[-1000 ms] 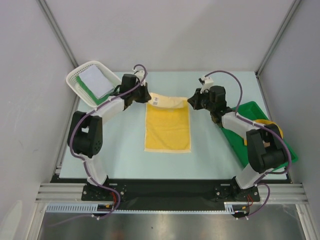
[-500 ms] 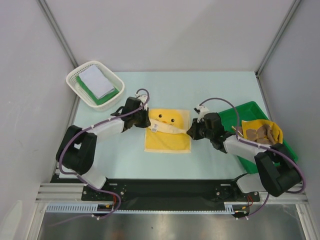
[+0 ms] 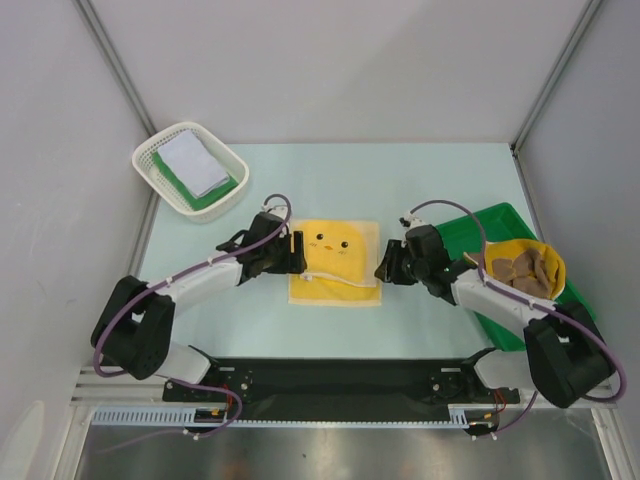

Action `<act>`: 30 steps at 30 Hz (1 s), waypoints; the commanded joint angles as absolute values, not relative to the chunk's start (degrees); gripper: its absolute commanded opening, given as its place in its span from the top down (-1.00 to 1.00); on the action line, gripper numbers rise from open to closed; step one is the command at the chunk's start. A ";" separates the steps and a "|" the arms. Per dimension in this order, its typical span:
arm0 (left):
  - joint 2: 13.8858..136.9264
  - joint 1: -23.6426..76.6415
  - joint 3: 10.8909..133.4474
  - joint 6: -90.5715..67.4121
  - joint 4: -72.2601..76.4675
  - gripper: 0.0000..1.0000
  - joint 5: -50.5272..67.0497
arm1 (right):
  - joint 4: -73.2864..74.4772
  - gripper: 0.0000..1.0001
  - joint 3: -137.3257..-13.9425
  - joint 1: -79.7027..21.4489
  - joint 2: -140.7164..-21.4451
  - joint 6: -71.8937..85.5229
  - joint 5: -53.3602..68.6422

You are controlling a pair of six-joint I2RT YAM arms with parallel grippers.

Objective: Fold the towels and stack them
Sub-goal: Fold the towel

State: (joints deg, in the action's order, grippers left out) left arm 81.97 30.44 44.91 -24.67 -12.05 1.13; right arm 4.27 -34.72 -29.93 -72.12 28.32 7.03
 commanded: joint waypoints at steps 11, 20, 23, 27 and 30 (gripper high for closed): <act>84.89 28.30 48.43 -27.77 -13.10 -0.23 1.74 | 11.96 0.24 -42.54 -32.96 -85.52 47.63 -1.94; 86.66 28.21 45.26 -29.79 -9.84 0.18 4.66 | 12.12 0.25 -43.06 -33.66 -84.99 47.64 -3.07; 86.22 28.30 44.65 -29.88 -9.93 0.32 3.78 | 12.74 0.25 -43.77 -34.10 -84.81 47.46 -4.04; 86.40 28.30 44.47 -29.88 -10.11 0.66 3.87 | 13.27 0.27 -44.30 -34.72 -84.81 47.55 -5.09; 86.66 28.30 44.38 -29.80 -10.11 0.90 4.13 | 15.28 0.29 -46.05 -36.38 -84.90 47.29 -7.63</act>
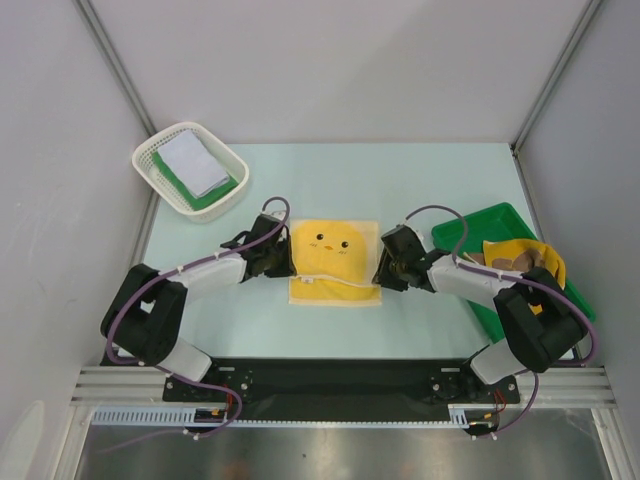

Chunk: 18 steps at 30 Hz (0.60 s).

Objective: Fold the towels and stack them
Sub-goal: Fold the towel

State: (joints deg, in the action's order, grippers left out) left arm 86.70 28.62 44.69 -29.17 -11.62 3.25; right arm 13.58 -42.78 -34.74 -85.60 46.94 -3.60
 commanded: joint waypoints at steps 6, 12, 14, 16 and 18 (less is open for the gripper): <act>86.57 28.30 43.16 -29.79 -9.41 0.99 4.31 | 17.40 0.29 -48.25 -37.71 -85.78 47.02 -10.19; 85.87 28.30 42.89 -29.53 -10.28 0.74 3.60 | 17.58 0.30 -48.25 -37.79 -87.62 46.76 -10.99; 85.78 28.30 42.98 -29.44 -10.72 0.45 3.51 | 16.88 0.29 -48.17 -37.79 -88.24 46.23 -11.07; 85.70 28.30 43.33 -29.44 -11.16 0.30 3.43 | 16.09 0.30 -47.90 -37.79 -89.12 46.14 -10.90; 85.43 28.30 43.33 -29.44 -11.34 0.23 3.43 | 14.68 0.32 -47.64 -37.79 -89.47 45.88 -10.55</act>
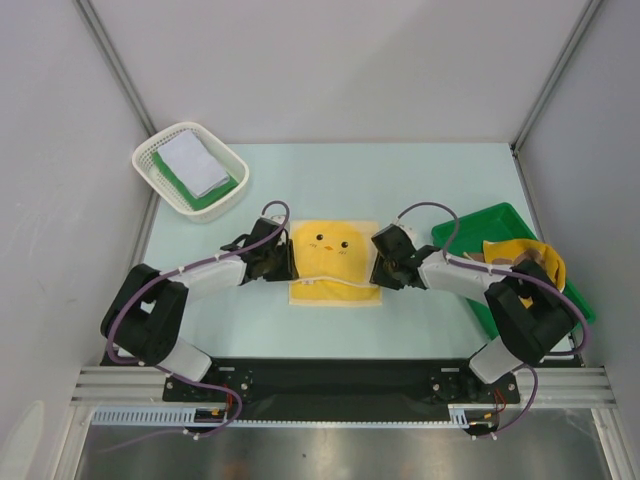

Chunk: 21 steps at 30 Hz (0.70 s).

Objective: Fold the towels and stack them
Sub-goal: Fold the towel

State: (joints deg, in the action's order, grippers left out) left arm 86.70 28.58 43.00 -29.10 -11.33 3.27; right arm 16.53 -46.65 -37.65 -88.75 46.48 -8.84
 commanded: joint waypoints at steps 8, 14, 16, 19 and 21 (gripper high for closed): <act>84.20 28.30 43.68 -29.79 -12.04 0.63 4.13 | 14.59 0.68 -47.11 -38.14 -90.44 45.44 -11.16; 84.73 28.30 45.52 -29.88 -13.18 0.99 4.92 | 17.05 0.94 -48.34 -38.23 -88.16 44.30 -13.44; 84.64 28.30 46.14 -29.88 -13.53 0.99 4.84 | 18.01 0.94 -49.30 -38.23 -87.80 44.03 -13.89; 84.29 28.30 46.67 -29.62 -14.50 0.92 4.48 | 18.72 0.88 -50.01 -38.15 -87.63 43.33 -13.98; 84.20 28.21 46.67 -29.53 -14.76 0.86 4.75 | 18.63 0.94 -50.10 -38.23 -87.71 42.89 -13.71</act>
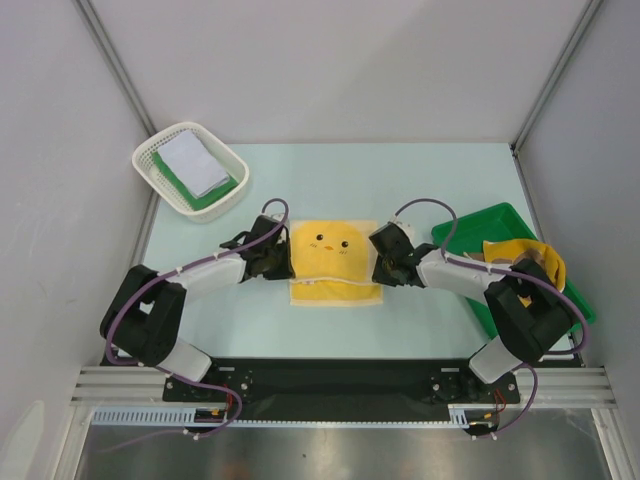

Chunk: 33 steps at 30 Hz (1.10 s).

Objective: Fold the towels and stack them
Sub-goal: Fold the towel

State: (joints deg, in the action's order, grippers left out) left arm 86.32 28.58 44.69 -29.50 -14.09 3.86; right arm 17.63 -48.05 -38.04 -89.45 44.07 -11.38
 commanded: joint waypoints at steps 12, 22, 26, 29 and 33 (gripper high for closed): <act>83.23 28.30 53.70 -27.60 -22.23 0.99 5.80 | 23.81 0.96 -55.19 -37.27 -84.64 39.20 -11.69; 83.93 28.30 52.30 -28.74 -20.57 0.99 9.49 | 23.47 0.74 -52.74 -35.42 -84.11 38.23 -8.44; 84.02 28.30 50.72 -29.00 -18.55 0.99 10.72 | 22.68 0.85 -51.16 -35.07 -85.51 39.02 -7.56; 84.81 28.30 50.71 -28.65 -18.28 0.99 10.99 | 22.24 0.60 -50.36 -34.98 -86.04 39.11 -8.52; 85.34 28.30 50.89 -28.74 -17.84 0.99 11.43 | 21.71 0.55 -50.54 -34.72 -86.13 37.89 -8.00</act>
State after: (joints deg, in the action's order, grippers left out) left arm 85.27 28.58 50.85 -28.53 -19.81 9.80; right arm 23.18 -50.17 -35.11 -85.86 38.79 -8.10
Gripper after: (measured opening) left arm 0.014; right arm 0.255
